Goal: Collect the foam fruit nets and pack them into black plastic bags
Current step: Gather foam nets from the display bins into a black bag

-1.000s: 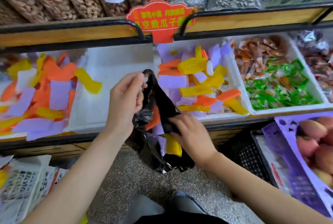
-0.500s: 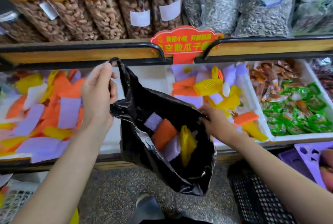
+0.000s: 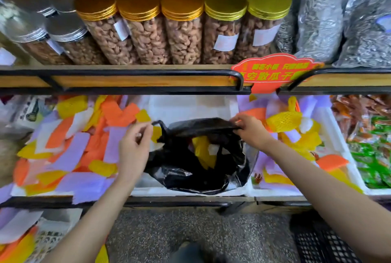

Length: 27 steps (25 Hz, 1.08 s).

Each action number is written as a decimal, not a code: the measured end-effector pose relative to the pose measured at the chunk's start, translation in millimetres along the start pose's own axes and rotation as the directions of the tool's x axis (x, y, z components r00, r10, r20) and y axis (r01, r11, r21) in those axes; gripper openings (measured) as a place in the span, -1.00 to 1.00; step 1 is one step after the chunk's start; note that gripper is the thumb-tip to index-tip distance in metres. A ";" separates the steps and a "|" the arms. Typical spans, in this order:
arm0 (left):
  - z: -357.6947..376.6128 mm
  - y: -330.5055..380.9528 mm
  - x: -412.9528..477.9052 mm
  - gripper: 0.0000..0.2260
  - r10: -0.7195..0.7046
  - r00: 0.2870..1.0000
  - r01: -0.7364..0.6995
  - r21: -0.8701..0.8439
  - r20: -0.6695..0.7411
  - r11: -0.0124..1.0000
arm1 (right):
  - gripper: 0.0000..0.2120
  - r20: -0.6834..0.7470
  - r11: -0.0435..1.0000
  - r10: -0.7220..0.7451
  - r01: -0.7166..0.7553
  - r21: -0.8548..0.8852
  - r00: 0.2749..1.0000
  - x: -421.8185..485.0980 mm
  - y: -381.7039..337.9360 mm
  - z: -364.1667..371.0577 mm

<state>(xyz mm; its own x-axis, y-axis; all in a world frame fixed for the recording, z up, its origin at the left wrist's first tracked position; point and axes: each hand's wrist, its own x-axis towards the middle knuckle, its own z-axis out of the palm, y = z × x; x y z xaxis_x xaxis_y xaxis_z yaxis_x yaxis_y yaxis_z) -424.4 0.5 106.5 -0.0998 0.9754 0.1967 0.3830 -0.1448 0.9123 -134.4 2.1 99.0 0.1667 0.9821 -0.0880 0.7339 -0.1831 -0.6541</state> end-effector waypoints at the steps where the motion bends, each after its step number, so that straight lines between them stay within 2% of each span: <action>1: 1.4 -14.4 -0.9 -0.90 0.001 0.999 -0.003 0.047 0.040 0.999 | -0.72 -0.013 1.000 0.019 -0.019 -0.010 1.000 2.3 2.2 8.7; 3: 4.2 -32.0 1.1 -0.89 -0.001 0.997 -0.006 0.086 0.076 0.996 | -0.72 -0.065 0.999 0.017 -0.014 0.037 0.998 3.5 -5.3 21.2; 6: 7.6 -26.5 11.4 -0.90 0.034 0.999 -0.036 0.075 0.030 0.997 | -0.68 -0.156 0.970 -0.085 0.118 0.211 0.984 12.4 -40.2 29.5; 9: 12.8 -4.3 15.2 -0.89 0.147 0.989 -0.146 0.043 -0.027 0.988 | -0.64 -0.169 0.896 -0.226 0.273 0.351 0.959 23.5 -70.5 29.5; 11: 21.8 1.4 15.0 -0.88 0.195 0.980 -0.193 0.055 -0.031 0.980 | -0.66 -0.156 0.887 -0.245 0.286 0.361 0.957 29.2 -69.9 26.6; 13: 35.4 -10.6 13.9 -0.89 0.174 0.983 -0.180 0.178 0.050 0.967 | -0.66 -0.097 0.943 -0.225 0.241 0.227 0.970 34.7 -50.5 23.8; 16: 61.7 -34.4 2.1 -0.90 -0.006 0.974 -0.088 0.402 0.226 0.911 | -0.67 0.214 0.978 -0.202 0.210 -0.012 0.956 36.0 -1.0 21.8; 18: 82.0 -31.5 -10.4 -0.90 -0.043 0.974 -0.077 0.503 0.223 0.861 | -0.65 0.382 0.970 -0.225 0.243 0.001 0.896 27.2 33.3 13.2; 19: 94.1 -24.8 -16.0 -0.89 0.024 0.981 -0.131 0.568 0.193 0.813 | -0.59 0.411 0.966 -0.248 0.255 0.040 0.877 20.8 52.9 4.1; 21: 125.3 2.7 -26.4 -0.86 0.249 0.953 -0.302 0.633 0.175 0.713 | -0.51 0.340 0.962 -0.270 0.269 0.052 0.901 8.4 99.9 -22.0; 23: 166.8 32.4 -37.0 -0.78 0.345 0.905 -0.426 0.545 0.249 0.722 | -0.51 0.206 0.971 -0.227 0.238 -0.030 0.952 -3.9 155.5 -48.6; 25: 219.4 41.0 -50.5 -0.77 0.330 0.864 -0.482 0.433 0.380 0.762 | -0.44 0.183 0.977 -0.112 0.142 -0.156 0.977 -12.0 209.7 -67.7; 27: 275.4 31.9 -68.7 -0.76 0.172 0.837 -0.407 0.380 0.520 0.830 | -0.32 0.289 0.960 0.011 0.072 -0.272 0.957 -14.0 252.1 -74.5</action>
<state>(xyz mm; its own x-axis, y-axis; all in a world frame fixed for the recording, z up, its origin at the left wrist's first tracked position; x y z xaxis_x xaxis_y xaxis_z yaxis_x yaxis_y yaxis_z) -152.3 -25.3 23.3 0.4597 0.8778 0.1348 0.7081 -0.4539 0.5410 97.3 -61.1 -8.8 -0.0233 0.9509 -0.3086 0.8952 -0.1175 -0.4299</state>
